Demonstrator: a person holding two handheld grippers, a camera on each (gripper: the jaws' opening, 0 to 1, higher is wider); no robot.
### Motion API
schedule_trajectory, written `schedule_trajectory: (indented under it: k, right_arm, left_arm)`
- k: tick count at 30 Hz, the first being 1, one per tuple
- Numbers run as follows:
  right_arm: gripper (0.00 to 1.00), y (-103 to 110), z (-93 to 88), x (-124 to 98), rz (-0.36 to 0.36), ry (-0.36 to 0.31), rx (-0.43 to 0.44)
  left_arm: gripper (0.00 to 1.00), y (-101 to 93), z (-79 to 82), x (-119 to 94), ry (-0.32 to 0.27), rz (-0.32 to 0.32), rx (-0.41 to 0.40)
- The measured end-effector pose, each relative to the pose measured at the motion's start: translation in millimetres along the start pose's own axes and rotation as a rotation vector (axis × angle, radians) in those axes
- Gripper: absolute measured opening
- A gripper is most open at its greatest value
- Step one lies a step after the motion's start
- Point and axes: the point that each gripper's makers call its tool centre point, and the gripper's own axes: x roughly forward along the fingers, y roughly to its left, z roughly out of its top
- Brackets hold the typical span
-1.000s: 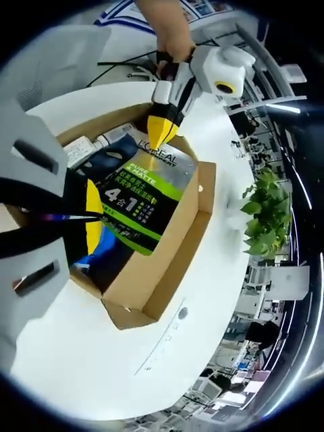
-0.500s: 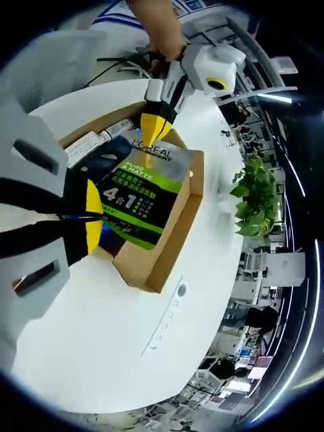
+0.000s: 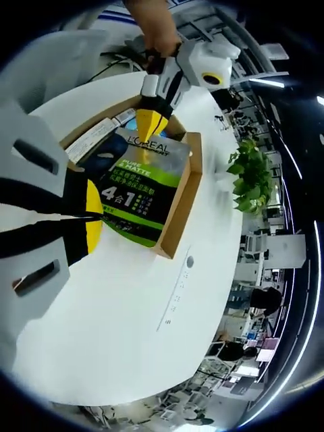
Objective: Operate the shoe box by opening the lid, removing the specified soft item, and placing it in the target area until the item is outside and the box remains undamaged.
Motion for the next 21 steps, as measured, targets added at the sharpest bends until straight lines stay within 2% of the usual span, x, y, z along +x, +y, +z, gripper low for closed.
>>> schedule_trajectory:
  k: [11,21]
  right_arm:
    - [0.00,-35,-18.1,-15,-0.056,0.013,0.039]
    - [0.00,-59,-30.1,-22,-0.093,0.028,0.068]
  left_arm:
    - [0.00,-29.0,8.9,25,0.022,-0.043,0.032]
    - [0.00,-45.9,13.8,46,0.040,-0.072,0.043]
